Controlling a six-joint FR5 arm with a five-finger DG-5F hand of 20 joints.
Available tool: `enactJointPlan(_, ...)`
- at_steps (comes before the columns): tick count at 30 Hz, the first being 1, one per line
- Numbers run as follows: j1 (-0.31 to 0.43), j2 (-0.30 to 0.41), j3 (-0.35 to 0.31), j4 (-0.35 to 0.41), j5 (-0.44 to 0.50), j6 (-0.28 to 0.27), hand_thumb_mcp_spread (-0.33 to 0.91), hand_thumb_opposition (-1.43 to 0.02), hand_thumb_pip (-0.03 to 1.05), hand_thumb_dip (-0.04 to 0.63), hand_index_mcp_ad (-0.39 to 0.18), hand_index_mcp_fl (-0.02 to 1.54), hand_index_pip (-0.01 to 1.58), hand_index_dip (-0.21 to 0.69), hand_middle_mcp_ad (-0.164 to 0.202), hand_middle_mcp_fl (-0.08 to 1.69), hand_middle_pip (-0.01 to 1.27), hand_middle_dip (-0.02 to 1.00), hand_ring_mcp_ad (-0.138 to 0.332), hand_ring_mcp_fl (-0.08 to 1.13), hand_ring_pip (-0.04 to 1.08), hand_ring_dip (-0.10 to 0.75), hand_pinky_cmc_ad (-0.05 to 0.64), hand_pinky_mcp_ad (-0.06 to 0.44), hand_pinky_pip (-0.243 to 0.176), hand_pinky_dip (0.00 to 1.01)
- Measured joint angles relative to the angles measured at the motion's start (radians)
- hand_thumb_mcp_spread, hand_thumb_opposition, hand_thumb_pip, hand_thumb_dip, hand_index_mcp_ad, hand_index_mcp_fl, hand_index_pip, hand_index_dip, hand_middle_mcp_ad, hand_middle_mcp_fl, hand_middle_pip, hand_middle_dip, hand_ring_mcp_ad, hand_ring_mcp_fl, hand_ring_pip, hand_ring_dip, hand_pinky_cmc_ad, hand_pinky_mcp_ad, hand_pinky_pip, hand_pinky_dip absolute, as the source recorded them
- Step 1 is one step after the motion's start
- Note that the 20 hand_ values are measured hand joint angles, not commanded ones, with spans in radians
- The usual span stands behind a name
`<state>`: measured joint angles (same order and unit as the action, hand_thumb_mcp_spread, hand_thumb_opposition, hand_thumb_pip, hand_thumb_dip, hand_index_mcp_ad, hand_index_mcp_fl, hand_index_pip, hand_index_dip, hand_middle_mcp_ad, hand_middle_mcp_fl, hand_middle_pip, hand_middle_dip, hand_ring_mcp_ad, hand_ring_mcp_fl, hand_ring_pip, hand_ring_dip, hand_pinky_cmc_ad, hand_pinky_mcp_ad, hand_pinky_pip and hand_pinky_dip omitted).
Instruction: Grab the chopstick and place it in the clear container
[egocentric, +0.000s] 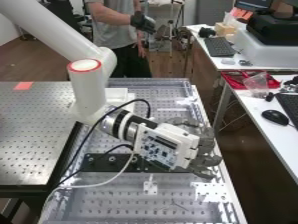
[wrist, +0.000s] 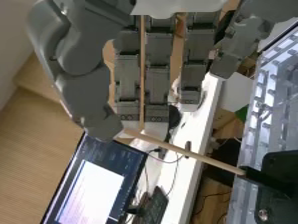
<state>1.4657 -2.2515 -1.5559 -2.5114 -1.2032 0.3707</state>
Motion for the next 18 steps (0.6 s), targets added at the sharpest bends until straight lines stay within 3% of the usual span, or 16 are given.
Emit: enactJointPlan(18,0.000,-0.009,0.015,-0.013,-0.003,-0.002,0.54,-0.87,0.61,0.290,-0.084,0.52,1.31,-0.035,-0.002,0.67,0.74,0.64,0.087,0.54,0.10,0.515,0.426,0.216,0.059,0.20)
